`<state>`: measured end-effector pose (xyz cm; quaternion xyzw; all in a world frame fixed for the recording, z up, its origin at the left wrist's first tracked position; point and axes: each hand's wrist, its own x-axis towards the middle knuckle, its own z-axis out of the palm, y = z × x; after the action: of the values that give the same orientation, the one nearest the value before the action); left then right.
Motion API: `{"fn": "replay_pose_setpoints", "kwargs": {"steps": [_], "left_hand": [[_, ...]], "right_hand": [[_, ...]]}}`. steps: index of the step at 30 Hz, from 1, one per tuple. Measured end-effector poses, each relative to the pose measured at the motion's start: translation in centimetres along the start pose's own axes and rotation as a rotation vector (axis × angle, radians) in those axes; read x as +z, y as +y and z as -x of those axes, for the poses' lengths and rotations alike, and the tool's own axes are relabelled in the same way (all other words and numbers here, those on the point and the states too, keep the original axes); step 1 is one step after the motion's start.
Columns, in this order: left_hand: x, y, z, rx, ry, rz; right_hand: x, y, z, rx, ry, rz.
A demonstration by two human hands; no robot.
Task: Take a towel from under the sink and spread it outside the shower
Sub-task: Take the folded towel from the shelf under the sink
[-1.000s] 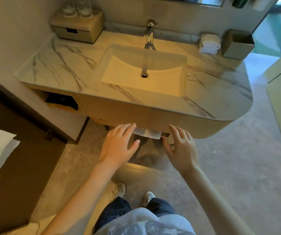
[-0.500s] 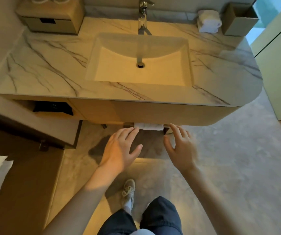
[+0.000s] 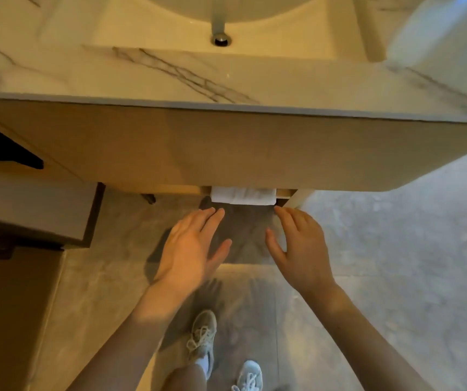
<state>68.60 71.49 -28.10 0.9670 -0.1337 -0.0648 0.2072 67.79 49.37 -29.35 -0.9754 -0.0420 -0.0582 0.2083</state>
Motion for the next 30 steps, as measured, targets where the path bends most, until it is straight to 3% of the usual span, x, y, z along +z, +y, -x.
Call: {"fn": "replay_pose_setpoints", "kwargs": {"steps": [5, 11, 16, 22, 25, 30], "left_hand": [[11.4, -5.6, -4.3, 0.024, 0.024, -0.069], [24.2, -11.7, -8.5, 0.079, 0.032, -0.139], [33.2, -15.5, -9.7, 0.173, 0.096, -0.153], [37.6, -17.3, -12.1, 0.189, 0.155, -0.172], [38.3, -18.0, -13.2, 0.116, 0.103, -0.087], [36.7, -18.7, -14.4, 0.087, 0.159, -0.044]], "right_hand": [[11.3, 5.2, -1.1, -0.008, 0.001, 0.048], [24.7, 11.1, -2.6, 0.035, -0.14, 0.184], [33.7, 16.3, -2.4, -0.005, -0.056, 0.181], [38.5, 20.6, -3.8, -0.114, 0.024, 0.214], [39.0, 21.7, -4.5, -0.116, 0.073, 0.198], [37.9, 21.7, -4.9, -0.152, 0.185, 0.12]]}}
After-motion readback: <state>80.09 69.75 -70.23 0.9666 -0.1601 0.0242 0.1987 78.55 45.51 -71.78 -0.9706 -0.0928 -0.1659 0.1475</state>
